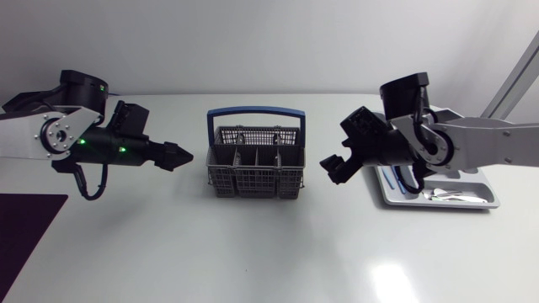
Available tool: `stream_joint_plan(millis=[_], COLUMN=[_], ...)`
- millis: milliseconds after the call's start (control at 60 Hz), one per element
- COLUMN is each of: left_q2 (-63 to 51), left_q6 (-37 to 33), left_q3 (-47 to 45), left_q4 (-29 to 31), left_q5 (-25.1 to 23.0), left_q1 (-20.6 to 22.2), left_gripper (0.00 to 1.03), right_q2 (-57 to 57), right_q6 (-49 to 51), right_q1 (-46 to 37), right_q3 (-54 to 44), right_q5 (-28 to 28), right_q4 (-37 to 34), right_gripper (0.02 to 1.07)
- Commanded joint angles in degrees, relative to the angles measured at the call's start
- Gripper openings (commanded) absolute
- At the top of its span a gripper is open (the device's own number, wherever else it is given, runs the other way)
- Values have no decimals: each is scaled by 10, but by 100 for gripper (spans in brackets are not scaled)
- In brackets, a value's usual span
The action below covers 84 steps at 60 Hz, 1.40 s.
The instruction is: Unload the cutlery basket into the drawer organizer.
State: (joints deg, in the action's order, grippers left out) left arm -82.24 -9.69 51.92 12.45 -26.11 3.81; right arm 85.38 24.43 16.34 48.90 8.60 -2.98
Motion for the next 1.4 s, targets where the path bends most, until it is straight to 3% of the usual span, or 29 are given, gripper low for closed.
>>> stream_joint_plan(millis=[0,150,617,867,1183,1383], left_q2=[73,175,360,427,529,594], left_q6=[-16,-16,-16,-19,-23,1], left_q3=[-31,-66,-145,-189,-271,-325], left_q4=[5,11,64,57,36,2], left_q5=[-4,-3,6,13,31,76], left_q1=[-2,-5,-45,-58,-86,-80], left_gripper=[91,98,98,98,98,98], right_q2=[-49,-130,-410,-556,-657,-716], right_q6=[3,7,-28,-28,-96,-140], right_q1=[-8,-48,-151,-153,-156,-158], right_q3=[-31,-60,-204,-266,-340,-384], right_q5=[-16,-22,-24,-66,-73,-77], right_q4=[3,5,16,8,13,18], right_gripper=[103,103,103,103,103,103])
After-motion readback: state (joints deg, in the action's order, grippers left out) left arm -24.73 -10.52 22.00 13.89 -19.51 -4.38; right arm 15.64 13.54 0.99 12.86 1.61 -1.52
